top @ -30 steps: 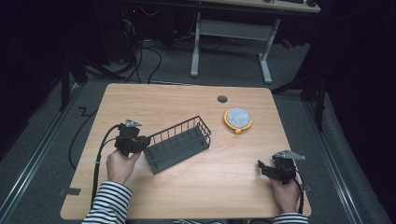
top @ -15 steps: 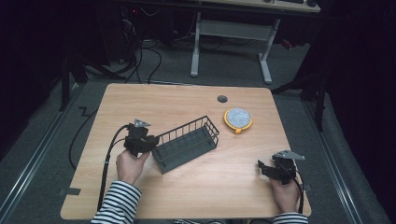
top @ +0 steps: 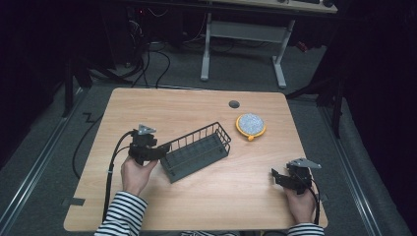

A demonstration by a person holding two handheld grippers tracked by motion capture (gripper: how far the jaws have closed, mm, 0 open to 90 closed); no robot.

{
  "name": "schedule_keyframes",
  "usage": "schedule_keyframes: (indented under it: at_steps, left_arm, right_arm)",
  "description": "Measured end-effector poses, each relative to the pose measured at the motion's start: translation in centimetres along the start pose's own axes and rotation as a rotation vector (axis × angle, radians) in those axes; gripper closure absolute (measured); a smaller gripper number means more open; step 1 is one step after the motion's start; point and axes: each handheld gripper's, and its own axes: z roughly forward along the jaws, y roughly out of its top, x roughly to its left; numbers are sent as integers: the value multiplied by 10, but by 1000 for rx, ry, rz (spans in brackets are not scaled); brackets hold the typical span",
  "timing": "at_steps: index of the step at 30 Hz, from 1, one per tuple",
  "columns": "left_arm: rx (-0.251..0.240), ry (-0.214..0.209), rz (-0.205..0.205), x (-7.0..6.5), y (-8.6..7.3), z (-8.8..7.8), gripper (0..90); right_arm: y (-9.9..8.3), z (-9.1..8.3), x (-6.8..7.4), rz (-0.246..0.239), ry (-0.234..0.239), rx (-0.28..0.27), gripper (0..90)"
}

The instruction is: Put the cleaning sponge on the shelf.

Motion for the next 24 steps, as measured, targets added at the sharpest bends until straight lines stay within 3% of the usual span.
schedule_keyframes:
  at_steps: [6, 12, 18, 24]
  left_arm:
    - [-97, -13, -32, 7, -4, -23, 374]
    - [-135, 13, -55, 21, -18, -41, 371]
    - [-144, 42, -100, 38, -41, -47, 371]
    - [-106, 79, -132, 48, -65, -38, 367]
  right_arm:
    - [0, 0, 0, -1, -1, -1, 318]
    - [0, 0, 0, -2, 0, -2, 323]
    - [0, 0, 0, -3, 1, -2, 325]
    - [0, 0, 0, -4, 2, -3, 330]
